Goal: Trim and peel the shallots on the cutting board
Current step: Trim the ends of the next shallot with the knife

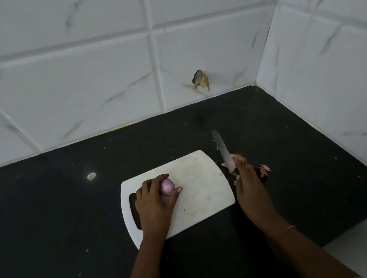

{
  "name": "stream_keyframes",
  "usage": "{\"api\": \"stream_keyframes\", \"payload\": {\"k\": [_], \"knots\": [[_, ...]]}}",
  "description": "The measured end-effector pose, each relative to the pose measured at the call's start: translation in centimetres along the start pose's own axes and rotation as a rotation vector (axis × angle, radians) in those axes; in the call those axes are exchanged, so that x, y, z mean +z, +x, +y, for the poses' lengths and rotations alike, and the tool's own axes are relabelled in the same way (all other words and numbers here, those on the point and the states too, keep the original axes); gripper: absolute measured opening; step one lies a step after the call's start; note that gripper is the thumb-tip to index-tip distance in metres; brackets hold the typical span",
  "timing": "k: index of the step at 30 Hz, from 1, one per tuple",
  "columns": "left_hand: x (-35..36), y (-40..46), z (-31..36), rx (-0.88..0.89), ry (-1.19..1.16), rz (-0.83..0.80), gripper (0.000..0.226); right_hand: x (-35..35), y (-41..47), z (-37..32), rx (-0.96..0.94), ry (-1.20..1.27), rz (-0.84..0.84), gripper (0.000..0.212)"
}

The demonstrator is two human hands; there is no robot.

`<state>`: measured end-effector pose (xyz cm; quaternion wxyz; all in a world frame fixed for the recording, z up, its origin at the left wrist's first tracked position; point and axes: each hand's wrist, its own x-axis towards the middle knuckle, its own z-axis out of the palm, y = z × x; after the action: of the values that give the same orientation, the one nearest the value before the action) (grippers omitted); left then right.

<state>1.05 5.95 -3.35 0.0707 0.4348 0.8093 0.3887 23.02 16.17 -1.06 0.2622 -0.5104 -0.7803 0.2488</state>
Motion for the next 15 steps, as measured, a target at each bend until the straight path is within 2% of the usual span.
{"api": "stream_keyframes", "payload": {"k": [3, 6, 8, 10, 13, 15], "knots": [[0.0, 0.2, 0.5, -0.047, 0.092, -0.032, 0.052, -1.0, 1.0, 0.0, 0.096, 0.139, 0.064, 0.041], [-0.2, 0.6, 1.1, -0.145, 0.099, -0.097, 0.067, -1.7, 1.8, -0.6, 0.282, 0.367, 0.019, 0.031], [-0.7, 1.0, 1.3, -0.201, 0.079, -0.179, 0.079, -2.1, 2.0, -0.9, 0.276, 0.483, 0.029, 0.037], [-1.6, 1.6, 1.4, -0.245, 0.060, -0.297, 0.086, -1.9, 2.3, -0.5, 0.297, 0.482, 0.006, 0.038], [-2.7, 2.3, 1.2, -0.239, 0.070, -0.436, 0.075, -1.2, 2.3, -0.7, 0.414, 0.546, -0.048, 0.029], [-3.0, 2.6, 0.5, -0.229, 0.039, -0.436, 0.058, -0.6, 2.2, -1.1, 0.367, 0.493, -0.001, 0.032]]}}
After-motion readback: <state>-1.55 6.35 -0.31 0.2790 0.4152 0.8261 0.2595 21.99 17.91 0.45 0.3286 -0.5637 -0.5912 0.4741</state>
